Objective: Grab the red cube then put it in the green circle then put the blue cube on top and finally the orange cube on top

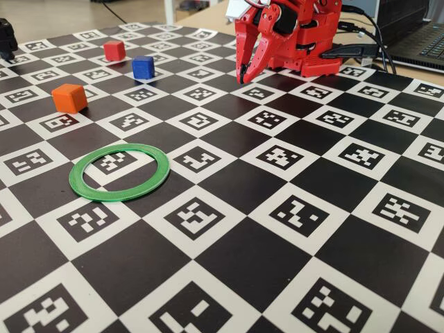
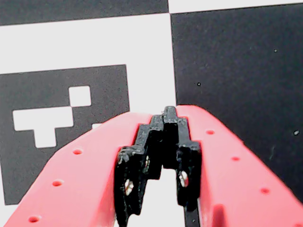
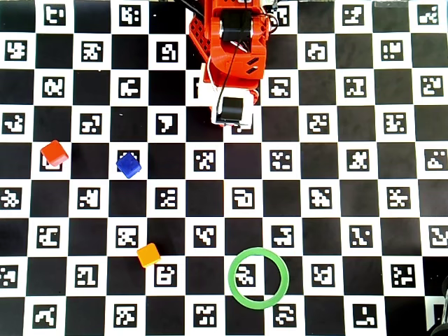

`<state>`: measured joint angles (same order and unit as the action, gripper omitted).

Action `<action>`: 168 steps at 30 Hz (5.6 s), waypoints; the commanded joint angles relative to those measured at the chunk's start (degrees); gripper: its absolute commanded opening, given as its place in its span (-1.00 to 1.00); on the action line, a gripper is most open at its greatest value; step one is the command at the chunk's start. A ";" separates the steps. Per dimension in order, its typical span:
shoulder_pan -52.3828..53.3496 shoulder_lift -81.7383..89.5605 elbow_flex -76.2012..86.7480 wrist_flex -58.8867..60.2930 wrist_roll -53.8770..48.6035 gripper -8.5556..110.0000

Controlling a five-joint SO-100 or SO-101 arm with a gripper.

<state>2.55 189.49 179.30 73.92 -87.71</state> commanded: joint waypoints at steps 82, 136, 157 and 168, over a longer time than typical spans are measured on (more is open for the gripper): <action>39.02 -92.20 -122.78 23.91 80.24 -0.53; 55.55 -125.77 -108.37 -0.18 83.41 -0.15; 55.63 -133.07 -118.48 -1.23 83.50 -0.15; 55.81 -134.56 -120.06 -2.64 82.79 -0.17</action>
<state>57.83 52.73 64.07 72.25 -4.31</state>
